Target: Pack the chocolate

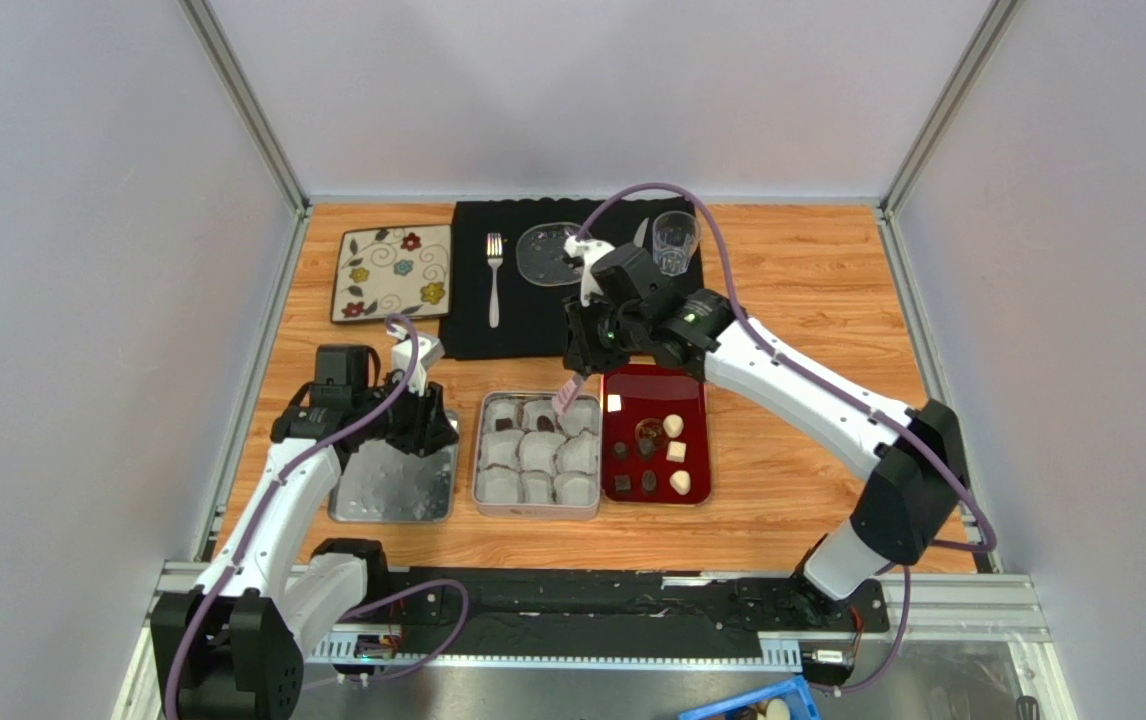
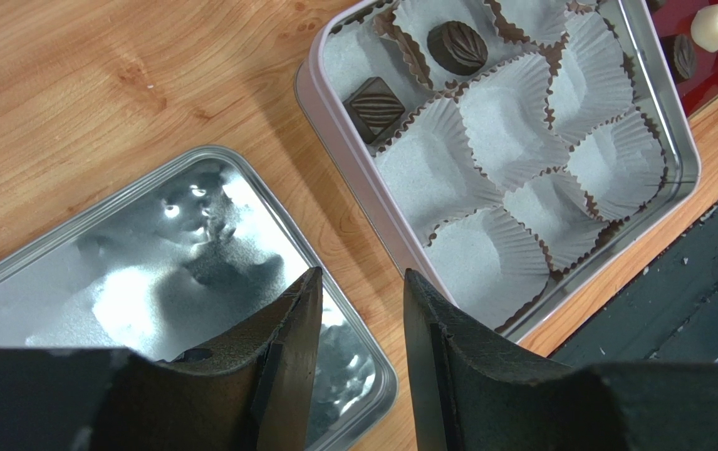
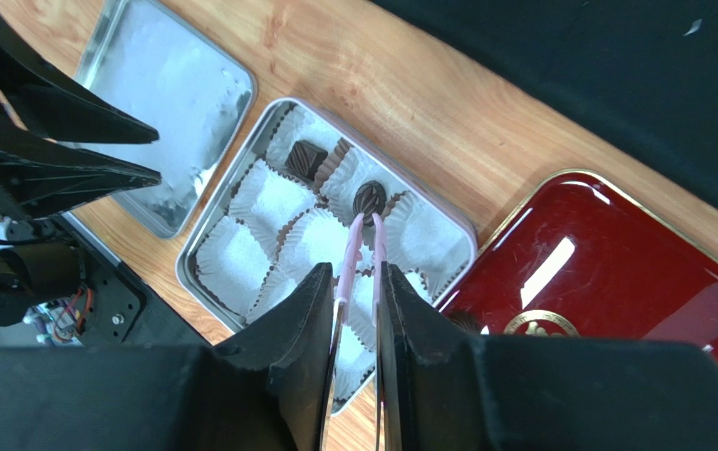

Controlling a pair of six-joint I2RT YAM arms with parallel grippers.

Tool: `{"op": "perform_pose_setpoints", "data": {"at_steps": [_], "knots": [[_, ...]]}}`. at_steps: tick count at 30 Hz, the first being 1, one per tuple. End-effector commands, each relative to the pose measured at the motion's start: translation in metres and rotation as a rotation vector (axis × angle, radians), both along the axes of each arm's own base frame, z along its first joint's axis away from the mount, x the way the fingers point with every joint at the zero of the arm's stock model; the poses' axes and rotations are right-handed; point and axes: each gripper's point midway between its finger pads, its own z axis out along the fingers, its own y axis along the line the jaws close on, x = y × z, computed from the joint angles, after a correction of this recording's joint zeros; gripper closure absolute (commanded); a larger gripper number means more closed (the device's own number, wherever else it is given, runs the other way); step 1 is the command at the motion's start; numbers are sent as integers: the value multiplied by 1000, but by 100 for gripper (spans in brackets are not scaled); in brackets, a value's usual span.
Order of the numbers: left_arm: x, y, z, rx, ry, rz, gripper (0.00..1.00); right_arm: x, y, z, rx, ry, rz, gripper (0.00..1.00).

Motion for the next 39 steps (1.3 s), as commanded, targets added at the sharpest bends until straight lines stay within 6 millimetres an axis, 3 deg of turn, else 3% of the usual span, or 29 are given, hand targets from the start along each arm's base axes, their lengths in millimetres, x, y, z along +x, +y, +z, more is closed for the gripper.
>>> {"op": "perform_pose_setpoints", "data": {"at_steps": [1,7,13,17,24,33,39], "knots": [[7,-3,16,-17,-60,-9,54,-2,-23,40,43,-89,-30,91],[6,-1,16,-9,-62,-10,54,-17,-65,46,1,-110,-83,91],[7,-3,17,-23,-57,-7,54,-41,-103,20,-77,-84,-131,91],[6,-4,18,-26,-55,-10,54,-48,-117,6,-106,-71,-161,91],[6,-4,20,-30,-55,-8,54,-45,-120,-15,-144,-51,-176,84],[6,-3,18,-18,-59,-10,54,-33,-111,-20,-142,-53,-179,67],[6,-3,17,-17,-58,-14,54,-29,-108,-25,-149,-46,-179,65]]}}
